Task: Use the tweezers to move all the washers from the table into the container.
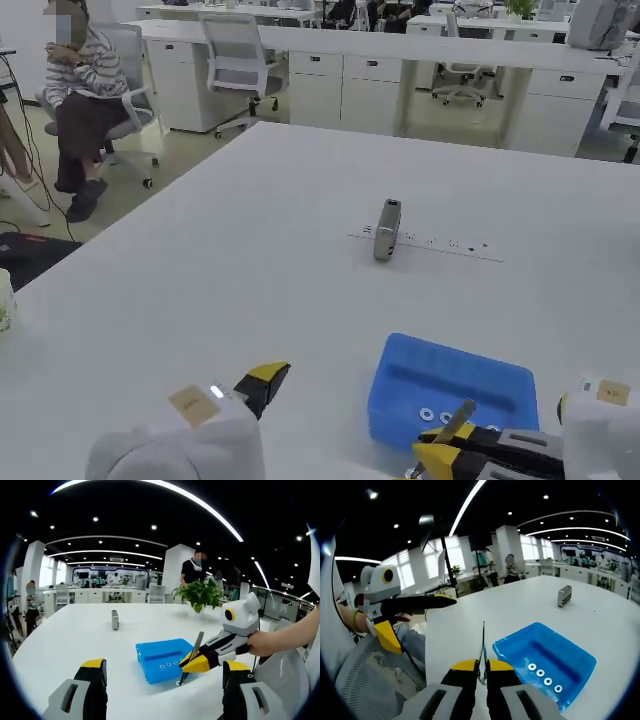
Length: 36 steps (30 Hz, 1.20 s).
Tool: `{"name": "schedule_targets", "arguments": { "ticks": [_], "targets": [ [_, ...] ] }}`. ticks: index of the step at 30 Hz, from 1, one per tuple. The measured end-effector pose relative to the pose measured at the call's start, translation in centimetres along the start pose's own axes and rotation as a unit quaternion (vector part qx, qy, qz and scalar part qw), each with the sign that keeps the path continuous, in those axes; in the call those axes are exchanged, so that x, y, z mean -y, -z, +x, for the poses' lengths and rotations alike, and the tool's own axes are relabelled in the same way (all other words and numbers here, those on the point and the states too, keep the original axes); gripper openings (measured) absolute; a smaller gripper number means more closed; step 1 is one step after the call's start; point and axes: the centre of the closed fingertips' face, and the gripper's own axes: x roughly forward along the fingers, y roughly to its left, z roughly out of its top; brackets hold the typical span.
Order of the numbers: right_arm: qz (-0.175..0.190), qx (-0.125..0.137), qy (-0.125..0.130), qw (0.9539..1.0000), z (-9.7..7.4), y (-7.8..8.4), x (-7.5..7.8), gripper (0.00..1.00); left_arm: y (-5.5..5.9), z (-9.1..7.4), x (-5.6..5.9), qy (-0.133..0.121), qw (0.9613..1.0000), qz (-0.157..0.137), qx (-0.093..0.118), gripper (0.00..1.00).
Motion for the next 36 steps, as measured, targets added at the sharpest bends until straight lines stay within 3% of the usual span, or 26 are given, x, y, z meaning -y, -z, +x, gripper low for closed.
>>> {"name": "schedule_targets", "arguments": {
  "ticks": [4,12,18,30,36],
  "targets": [
    [0.009,0.014,0.006,0.9998,-0.4,-1.1,0.4,0.03,0.2,0.1,0.2,0.005,1.0,-0.001,-0.006,0.98],
    [0.006,0.033,0.018,0.9993,-0.7,-3.4,1.2,0.03,-0.1,0.1,0.7,0.02,0.9998,-0.003,0.002,0.98],
    [0.015,0.047,0.031,0.9983,-0.3,-4.8,2.7,0.03,-0.3,0.1,1.0,0.023,0.9997,0.004,0.007,0.98],
    [0.071,0.03,0.051,0.9957,1.6,-3.9,6.6,0.03,-0.2,0.1,0.9,0.025,0.9997,0.005,0.004,0.97],
    [0.092,0.027,0.056,0.9938,2.1,-3.4,7.8,0.03,-0.1,0.2,0.8,0.022,0.9997,0.007,0.0,0.97]
  ]
}}
